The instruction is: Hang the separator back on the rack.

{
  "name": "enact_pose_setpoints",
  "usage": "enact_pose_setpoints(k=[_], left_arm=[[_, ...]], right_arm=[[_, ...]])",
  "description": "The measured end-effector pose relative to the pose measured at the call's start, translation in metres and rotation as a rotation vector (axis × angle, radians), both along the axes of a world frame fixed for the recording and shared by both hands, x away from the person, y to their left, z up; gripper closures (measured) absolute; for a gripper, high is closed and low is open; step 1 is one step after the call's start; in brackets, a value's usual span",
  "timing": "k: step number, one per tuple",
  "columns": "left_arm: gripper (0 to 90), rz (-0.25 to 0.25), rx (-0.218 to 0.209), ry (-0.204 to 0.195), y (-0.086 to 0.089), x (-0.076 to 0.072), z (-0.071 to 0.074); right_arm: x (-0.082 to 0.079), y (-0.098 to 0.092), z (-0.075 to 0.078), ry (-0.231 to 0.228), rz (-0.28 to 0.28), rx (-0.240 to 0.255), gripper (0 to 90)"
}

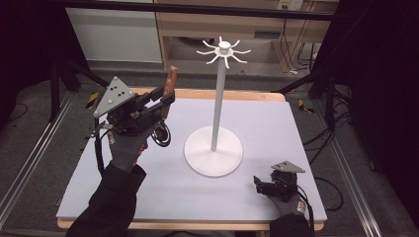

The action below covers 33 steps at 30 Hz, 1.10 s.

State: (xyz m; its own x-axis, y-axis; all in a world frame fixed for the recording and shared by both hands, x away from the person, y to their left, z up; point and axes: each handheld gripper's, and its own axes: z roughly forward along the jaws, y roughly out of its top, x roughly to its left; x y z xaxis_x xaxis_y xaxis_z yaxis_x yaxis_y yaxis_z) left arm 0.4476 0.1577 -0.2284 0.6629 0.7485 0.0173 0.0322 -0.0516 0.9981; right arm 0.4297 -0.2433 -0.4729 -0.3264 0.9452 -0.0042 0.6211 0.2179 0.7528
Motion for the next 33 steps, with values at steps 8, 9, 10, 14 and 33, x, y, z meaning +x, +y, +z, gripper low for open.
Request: enact_pose_setpoints(k=[8,9,10,14,33], left_arm=[[67.2,-0.021,-0.008,-0.013,-0.013,-0.002,0.007],[67.2,-0.02,-0.004,-0.028,-0.014,-0.002,0.008],[67.2,-0.023,-0.005,-0.017,-0.016,-0.002,0.008],[67.2,-0.029,-0.002,-0.036,-0.022,-0.002,0.013],[67.2,-0.046,0.002,-0.028,-0.045,0.005,0.023]], right_arm=[[0.0,0.0,0.0,0.002,-0.003,0.002,10.1],[0.0,0.0,0.0,0.002,-0.003,0.001,10.1],[0.0,0.0,0.0,0.0,0.002,-0.002,10.1],[0.0,0.0,0.0,0.001,0.002,0.001,10.1],[0.001,-0.001,0.0,0.0,0.0,0.003,10.1]])
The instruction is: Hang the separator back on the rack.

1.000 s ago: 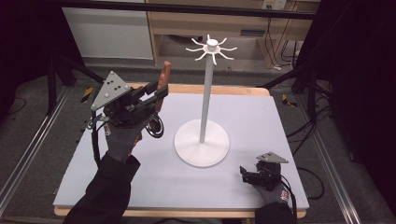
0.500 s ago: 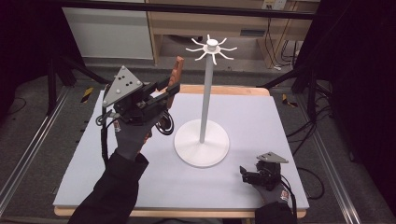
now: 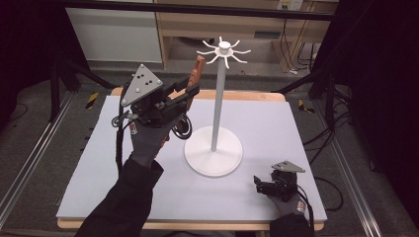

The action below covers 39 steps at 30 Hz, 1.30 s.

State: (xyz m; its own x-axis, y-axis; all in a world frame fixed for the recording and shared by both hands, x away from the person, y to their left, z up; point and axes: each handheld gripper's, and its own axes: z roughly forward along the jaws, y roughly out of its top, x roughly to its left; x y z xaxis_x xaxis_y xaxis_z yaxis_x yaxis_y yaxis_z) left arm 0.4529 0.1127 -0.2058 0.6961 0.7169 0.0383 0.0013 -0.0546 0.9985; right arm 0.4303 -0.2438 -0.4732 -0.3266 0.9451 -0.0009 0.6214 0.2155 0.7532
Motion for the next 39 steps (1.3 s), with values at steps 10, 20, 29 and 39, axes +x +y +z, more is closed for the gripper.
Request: enact_pose_setpoints(k=[10,20,29,39], left_arm=[[67.2,0.0,0.003,0.006,-0.006,0.004,-0.001],[67.2,-0.002,0.019,0.01,-0.013,0.007,0.001],[67.2,0.004,0.024,0.018,-0.018,0.012,-0.001],[67.1,0.006,0.026,0.025,-0.024,0.017,-0.006]], right_arm=[[0.0,0.0,0.0,-0.002,0.001,0.003,10.1],[0.0,0.0,0.001,0.001,0.002,0.011,10.1],[0.0,-0.001,0.001,-0.001,0.003,0.009,10.1],[0.0,-0.001,0.001,0.001,0.003,0.009,10.1]])
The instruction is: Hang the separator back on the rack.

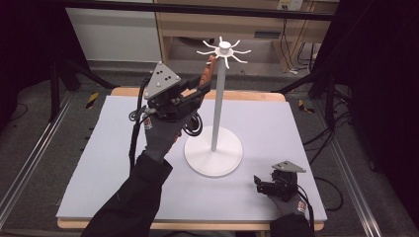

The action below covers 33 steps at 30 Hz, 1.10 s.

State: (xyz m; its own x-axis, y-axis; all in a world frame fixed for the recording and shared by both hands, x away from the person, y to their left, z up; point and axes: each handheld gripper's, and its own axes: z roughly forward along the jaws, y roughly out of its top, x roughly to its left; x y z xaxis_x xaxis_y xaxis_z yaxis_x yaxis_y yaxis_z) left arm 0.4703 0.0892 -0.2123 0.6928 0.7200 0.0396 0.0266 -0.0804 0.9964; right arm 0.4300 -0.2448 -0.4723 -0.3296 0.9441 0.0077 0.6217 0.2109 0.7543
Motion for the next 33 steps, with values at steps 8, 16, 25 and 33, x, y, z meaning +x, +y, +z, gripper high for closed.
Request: enact_pose_setpoints(k=[8,16,25,33], left_arm=[[65.9,0.0,0.018,0.015,0.0,0.001,-0.001],[57.5,-0.01,0.028,0.025,0.006,-0.002,-0.004],[48.9,-0.021,0.051,0.057,0.029,-0.009,-0.024],[43.8,0.003,0.066,0.099,0.052,-0.012,-0.056]], right_arm=[[0.0,0.0,0.0,0.0,-0.001,0.004,10.1],[0.0,0.0,-0.001,0.002,-0.005,-0.003,10.1],[0.0,-0.001,-0.002,0.004,-0.01,0.001,10.1],[0.0,-0.001,-0.002,-0.002,-0.013,0.002,9.6]])
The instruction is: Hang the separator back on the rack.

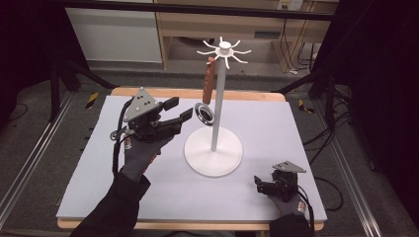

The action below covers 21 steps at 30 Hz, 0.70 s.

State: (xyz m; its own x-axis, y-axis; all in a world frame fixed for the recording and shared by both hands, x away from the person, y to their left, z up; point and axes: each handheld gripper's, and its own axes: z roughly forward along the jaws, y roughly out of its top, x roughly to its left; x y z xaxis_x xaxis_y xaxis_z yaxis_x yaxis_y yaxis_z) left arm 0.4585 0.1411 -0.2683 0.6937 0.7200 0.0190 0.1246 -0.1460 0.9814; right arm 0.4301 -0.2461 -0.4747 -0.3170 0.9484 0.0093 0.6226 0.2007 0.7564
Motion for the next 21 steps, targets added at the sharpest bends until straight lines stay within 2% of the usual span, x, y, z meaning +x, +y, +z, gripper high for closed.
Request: enact_pose_setpoints(k=[1,2,3,6,8,9,10,11,12,13,14,15,17,18,19,21], left_arm=[[43.2,0.0,0.0,0.0,0.0,0.0,0.0],[42.5,0.009,0.012,0.006,0.006,-0.001,-0.008],[42.1,0.009,0.012,0.006,0.006,-0.001,-0.008],[41.4,0.023,0.025,0.02,0.015,-0.002,-0.02],[40.4,0.04,0.054,0.027,0.023,-0.002,-0.033],[39.8,0.04,0.054,0.027,0.023,-0.002,-0.033],[39.6,0.052,0.071,0.037,0.029,-0.002,-0.042],[39.3,0.052,0.071,0.037,0.029,-0.002,-0.042],[39.1,0.061,0.093,0.047,0.035,-0.003,-0.051],[39.1,0.061,0.093,0.047,0.035,-0.003,-0.051],[39.1,0.077,0.111,0.056,0.04,-0.004,-0.061],[38.8,0.077,0.111,0.056,0.04,-0.004,-0.061],[38.7,0.083,0.135,0.067,0.047,-0.005,-0.071],[38.1,0.098,0.153,0.075,0.053,-0.006,-0.081],[37.9,0.098,0.153,0.075,0.053,-0.006,-0.081],[37.9,0.11,0.162,0.089,0.06,-0.007,-0.091]], right_arm=[[0.0,0.0,0.0,0.0,0.0,0.0,9.6],[0.0,0.0,0.0,0.005,-0.008,0.002,9.5],[0.0,0.0,0.0,0.005,-0.008,0.002,9.5],[-0.001,-0.001,0.0,0.002,-0.006,0.004,9.3],[-0.001,-0.001,0.0,0.003,-0.007,0.002,9.2],[-0.001,-0.001,0.0,0.003,-0.007,0.002,9.2],[-0.001,-0.001,0.0,0.001,-0.011,0.003,9.2],[-0.001,-0.001,0.0,0.001,-0.011,0.003,9.2],[-0.001,-0.002,0.0,-0.001,-0.015,0.003,8.7],[-0.001,-0.002,0.0,-0.001,-0.015,0.003,8.7],[-0.001,-0.002,0.0,-0.004,-0.017,-0.003,8.5],[-0.001,-0.002,0.0,-0.004,-0.017,-0.003,8.5],[-0.001,-0.002,0.0,-0.004,-0.023,0.001,8.2],[-0.001,-0.002,0.0,-0.006,-0.023,-0.006,8.0],[-0.001,-0.002,0.0,-0.006,-0.023,-0.006,8.0],[-0.001,-0.002,-0.001,-0.009,-0.027,-0.008,7.6]])
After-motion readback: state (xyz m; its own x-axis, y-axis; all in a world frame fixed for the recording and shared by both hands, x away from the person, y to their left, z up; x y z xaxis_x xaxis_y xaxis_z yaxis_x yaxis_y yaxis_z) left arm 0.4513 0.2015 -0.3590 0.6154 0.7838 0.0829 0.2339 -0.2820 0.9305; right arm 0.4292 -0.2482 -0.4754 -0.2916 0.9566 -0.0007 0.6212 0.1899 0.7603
